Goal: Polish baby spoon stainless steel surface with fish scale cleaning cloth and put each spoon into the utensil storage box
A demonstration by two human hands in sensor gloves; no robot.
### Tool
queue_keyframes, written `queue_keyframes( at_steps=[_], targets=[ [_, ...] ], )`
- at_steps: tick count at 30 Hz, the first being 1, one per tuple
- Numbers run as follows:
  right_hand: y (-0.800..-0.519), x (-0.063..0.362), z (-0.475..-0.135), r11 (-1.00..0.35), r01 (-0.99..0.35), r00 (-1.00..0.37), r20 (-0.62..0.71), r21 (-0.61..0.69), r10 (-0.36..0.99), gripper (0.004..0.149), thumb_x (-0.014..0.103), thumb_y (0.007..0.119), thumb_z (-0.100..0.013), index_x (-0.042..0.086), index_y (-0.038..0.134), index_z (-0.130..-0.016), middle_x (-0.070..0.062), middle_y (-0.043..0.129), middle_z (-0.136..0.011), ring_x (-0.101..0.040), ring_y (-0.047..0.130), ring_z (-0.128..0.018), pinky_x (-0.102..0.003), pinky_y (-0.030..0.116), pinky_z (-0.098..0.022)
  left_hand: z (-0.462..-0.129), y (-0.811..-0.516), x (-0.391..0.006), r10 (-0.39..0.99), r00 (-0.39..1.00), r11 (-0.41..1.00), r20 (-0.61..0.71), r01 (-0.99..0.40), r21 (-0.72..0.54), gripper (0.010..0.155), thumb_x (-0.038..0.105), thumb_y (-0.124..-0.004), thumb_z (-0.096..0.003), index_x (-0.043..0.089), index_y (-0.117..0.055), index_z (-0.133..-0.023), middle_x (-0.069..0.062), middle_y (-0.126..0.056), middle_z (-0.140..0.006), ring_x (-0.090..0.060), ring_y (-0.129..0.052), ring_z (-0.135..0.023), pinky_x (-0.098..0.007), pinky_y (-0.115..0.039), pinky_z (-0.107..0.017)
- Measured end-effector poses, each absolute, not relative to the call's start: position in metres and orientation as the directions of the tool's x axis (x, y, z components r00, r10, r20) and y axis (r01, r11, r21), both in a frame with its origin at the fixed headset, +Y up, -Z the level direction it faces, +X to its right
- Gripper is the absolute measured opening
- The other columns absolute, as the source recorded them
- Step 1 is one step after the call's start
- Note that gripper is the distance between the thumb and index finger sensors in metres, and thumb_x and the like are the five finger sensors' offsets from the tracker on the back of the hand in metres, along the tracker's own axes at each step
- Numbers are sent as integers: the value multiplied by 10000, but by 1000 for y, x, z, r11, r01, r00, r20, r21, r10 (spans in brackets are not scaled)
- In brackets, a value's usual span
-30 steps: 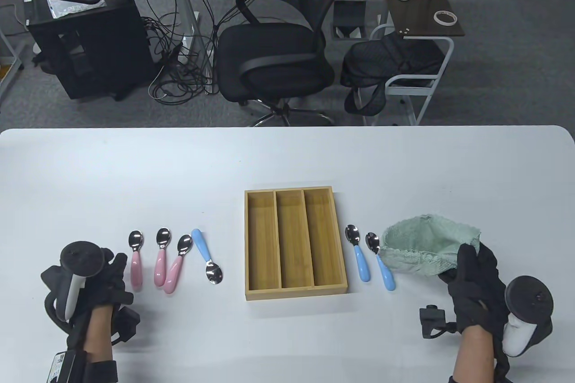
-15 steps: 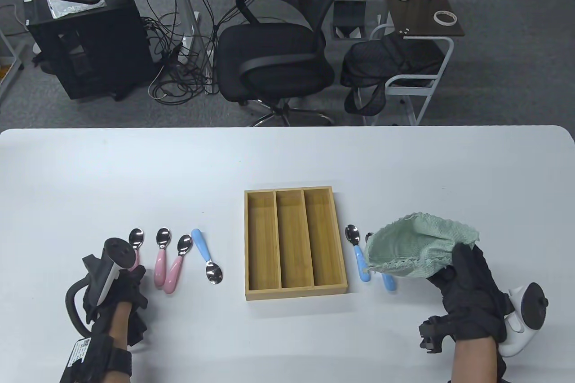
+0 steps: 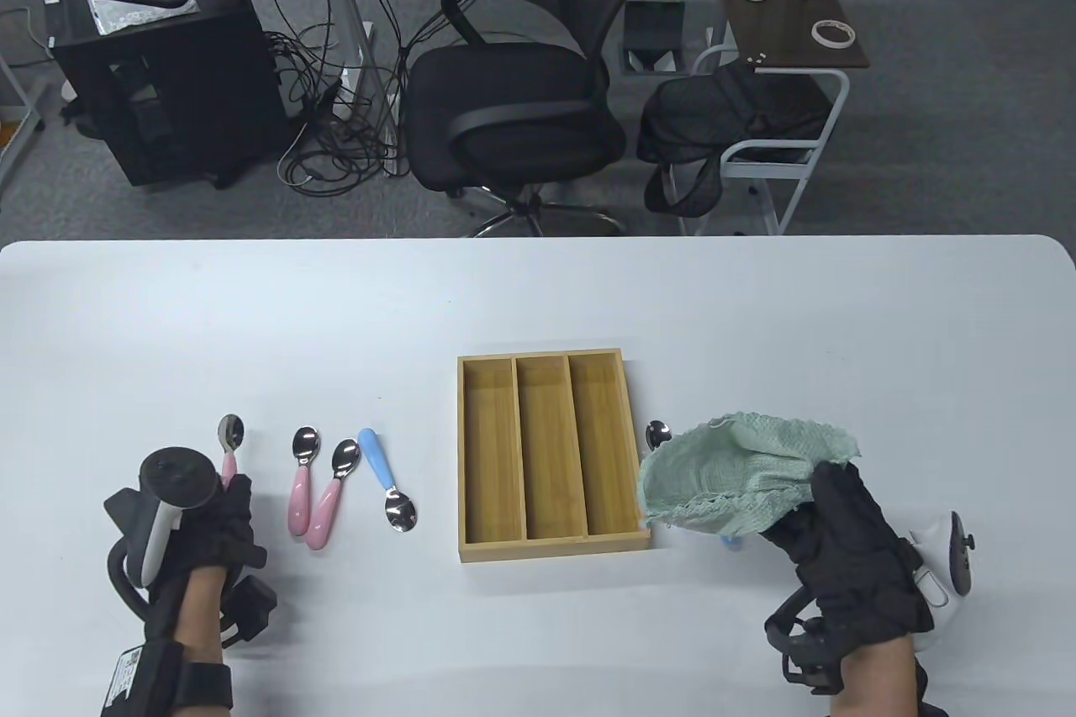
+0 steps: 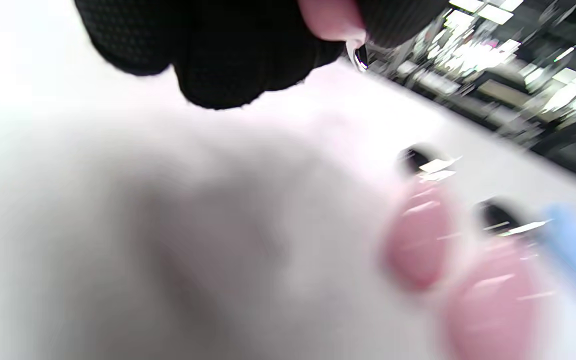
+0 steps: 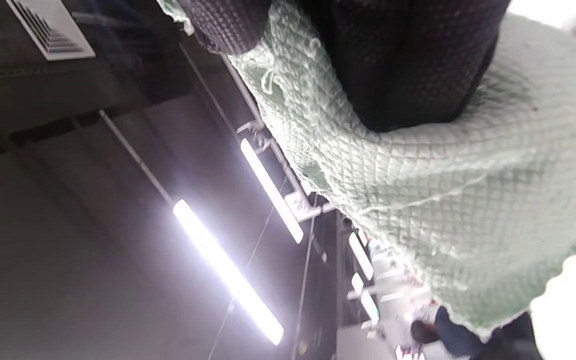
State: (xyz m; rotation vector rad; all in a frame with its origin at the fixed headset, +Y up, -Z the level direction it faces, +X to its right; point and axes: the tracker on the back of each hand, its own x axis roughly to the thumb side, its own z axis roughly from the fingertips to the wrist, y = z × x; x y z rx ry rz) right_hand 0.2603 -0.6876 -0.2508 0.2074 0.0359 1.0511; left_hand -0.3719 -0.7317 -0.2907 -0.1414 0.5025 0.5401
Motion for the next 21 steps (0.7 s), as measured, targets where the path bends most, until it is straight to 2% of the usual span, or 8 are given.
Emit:
queue_keyframes(
  at_steps=[2, 5, 6, 10, 15, 17, 19, 21],
  targets=[
    [-681, 242, -252, 487, -838, 519, 86, 245, 850, 360, 316, 607, -663, 171, 573, -990, -229, 724, -992, -362, 935, -781, -508, 848, -566, -285, -712, -352, 610, 724, 774, -323, -631, 48, 552, 453, -609, -654, 61, -674, -1037, -134, -792, -873, -303, -911, -673, -516, -796, -512],
    [-667, 212, -256, 498, -803, 548, 78, 327, 833, 355, 330, 606, -663, 206, 571, -994, -232, 683, -1026, -382, 892, -834, -532, 815, -604, -275, -695, -301, 785, 617, 614, -47, -786, -69, 549, 458, -607, -655, 76, -667, -1044, -124, -787, -881, -294, -908, -684, -511, -794, -522],
    [-662, 201, -257, 498, -790, 554, 71, 358, 829, 353, 335, 603, -665, 215, 569, -996, -235, 670, -1034, -382, 879, -850, -536, 804, -617, -270, -691, -277, 819, 572, 573, 43, -811, -123, 551, 455, -611, -654, 74, -669, -1047, -128, -788, -884, -301, -907, -687, -518, -789, -526],
    [-649, 161, -261, 491, -749, 572, 60, 445, 818, 352, 359, 596, -671, 258, 556, -1005, -235, 561, -1102, -426, 756, -951, -593, 707, -680, -255, -687, -210, 840, 490, 542, 232, -778, -318, 549, 471, -588, -652, 102, -650, -1054, -97, -780, -896, -271, -909, -701, -496, -799, -537],
    [-669, 125, -268, 375, -840, 434, 72, 392, 898, 350, 395, 595, -674, 296, 552, -1007, -257, 422, -1145, -553, 522, -1015, -664, 560, -718, -242, -695, -172, 876, 374, 474, 303, -782, -405, 548, 479, -585, -649, 121, -636, -1060, -84, -767, -910, -264, -899, -721, -494, -791, -558],
    [-684, 117, -271, 295, -895, 335, 68, 335, 940, 350, 403, 596, -677, 299, 547, -1008, -295, 304, -1150, -631, 372, -1002, -719, 467, -707, -240, -699, -166, 872, 373, 481, 316, -771, -418, 548, 478, -586, -648, 120, -635, -1060, -86, -765, -911, -267, -896, -724, -497, -788, -561],
    [-695, 112, -272, 242, -918, 275, 64, 314, 959, 349, 427, 590, -677, 316, 544, -1005, -319, 271, -1143, -670, 352, -974, -746, 477, -675, -238, -701, -161, 861, 389, 501, 327, -755, -423, 548, 477, -587, -649, 120, -633, -1061, -86, -765, -912, -268, -896, -724, -497, -788, -562],
    [-702, 106, -271, 313, -873, 337, 0, 374, 941, 352, 467, 575, -674, 314, 570, -992, -328, 252, -1146, -698, 336, -961, -769, 467, -655, -237, -703, -155, 837, 424, 542, 345, -726, -423, 547, 478, -587, -649, 121, -636, -1061, -86, -766, -911, -268, -897, -723, -497, -788, -561]
  ],
)
